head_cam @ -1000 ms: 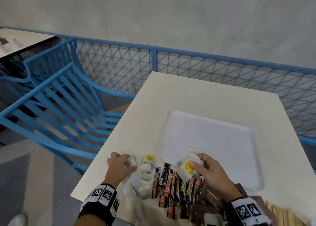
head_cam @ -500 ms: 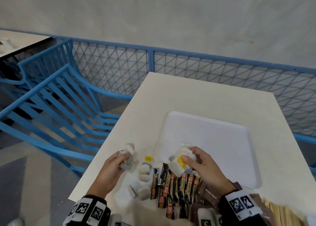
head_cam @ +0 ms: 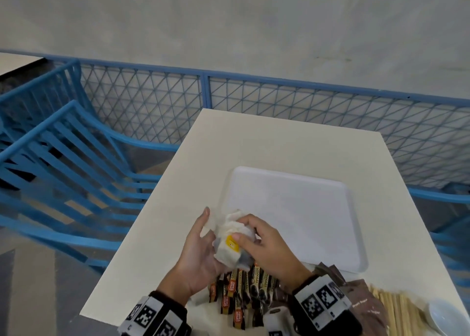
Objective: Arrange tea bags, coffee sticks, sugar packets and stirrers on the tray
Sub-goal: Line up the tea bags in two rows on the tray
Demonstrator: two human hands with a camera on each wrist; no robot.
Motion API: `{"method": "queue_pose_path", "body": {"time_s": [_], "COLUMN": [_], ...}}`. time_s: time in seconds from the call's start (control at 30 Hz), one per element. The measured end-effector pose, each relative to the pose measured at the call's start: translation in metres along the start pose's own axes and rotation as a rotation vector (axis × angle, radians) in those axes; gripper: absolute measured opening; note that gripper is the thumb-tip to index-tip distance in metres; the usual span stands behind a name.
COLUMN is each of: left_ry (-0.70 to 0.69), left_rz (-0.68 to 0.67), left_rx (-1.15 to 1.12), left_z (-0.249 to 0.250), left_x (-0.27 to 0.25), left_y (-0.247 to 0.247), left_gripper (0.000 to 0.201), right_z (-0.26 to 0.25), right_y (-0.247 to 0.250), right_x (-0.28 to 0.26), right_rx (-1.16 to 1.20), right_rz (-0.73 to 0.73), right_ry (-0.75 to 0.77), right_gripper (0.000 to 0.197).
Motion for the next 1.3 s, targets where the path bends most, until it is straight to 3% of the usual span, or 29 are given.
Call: {"method": "queue_pose_path", "body": {"time_s": [0.1, 0.27, 0.4, 0.5, 0.7, 0.87, 0.97, 1.07, 1.2, 1.3], "left_ry": [0.015, -0.027, -0.062, -0.072, -0.125, -0.137, -0.160, -0.189, -0.217, -0.234], "left_rz": [-0.042, -0.041, -0.092, -0.101, -0.104, -0.135, -0.098, -0.009, 0.046, 0.074], "left_rx": [0.114, 0.090, 0.059, 0.053, 0.125, 0.199, 0.123, 0.066, 0.095, 0.099], "left_z": [-0.013, -0.027, -0.034, -0.040, -0.046, -0.048, -0.047, -0.042, -0.024, -0.006], "left_x": [0.006, 0.020, 0.030, 0.036, 0.044, 0.046, 0.051, 0.057, 0.060, 0.062], "left_y": [-0.017, -0.037, -0.058, -0.067, -0.073, -0.071, -0.066, -0.059, -0.046, -0.034], "left_gripper": [0.050, 0.039, 0.041, 0.047, 0.052, 0.070, 0.066, 0.044, 0.027, 0.032], "right_z": [0.001, 0.011, 0.025, 0.033, 0.045, 0.048, 0.053, 0.055, 0.059, 0.066], "right_y": [0.015, 0.035, 0.058, 0.073, 0.089, 0.090, 0.091, 0.094, 0.092, 0.084], "right_x": [-0.004, -0.008, -0.008, -0.004, 0.001, 0.003, 0.007, 0.013, 0.024, 0.036], "right_rx": [-0.026, -0.060, 0.191, 0.245, 0.192, 0.216, 0.225, 0.233, 0.508, 0.706], "right_rz": [0.003, 0.090, 0.228, 0.237, 0.227, 0.182, 0.211, 0.243, 0.182, 0.081], "right_ry": [0.031, 0.045, -0.026, -0.057, -0.064, -0.083, -0.122, -0.153, -0.300, -0.425], "right_gripper": [0.006, 0.021, 0.033, 0.030, 0.004, 0.008, 0.012, 0.011, 0.014, 0.013]}}
Point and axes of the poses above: each hand's wrist, its own x-axis towards the middle knuckle, its own y-axis out of the back of the hand, z = x × y, the point moved 4 cm from there along x, towards the middle knuckle, and after that the axes turned 11 degrees about -x, right-handed, at the moved point
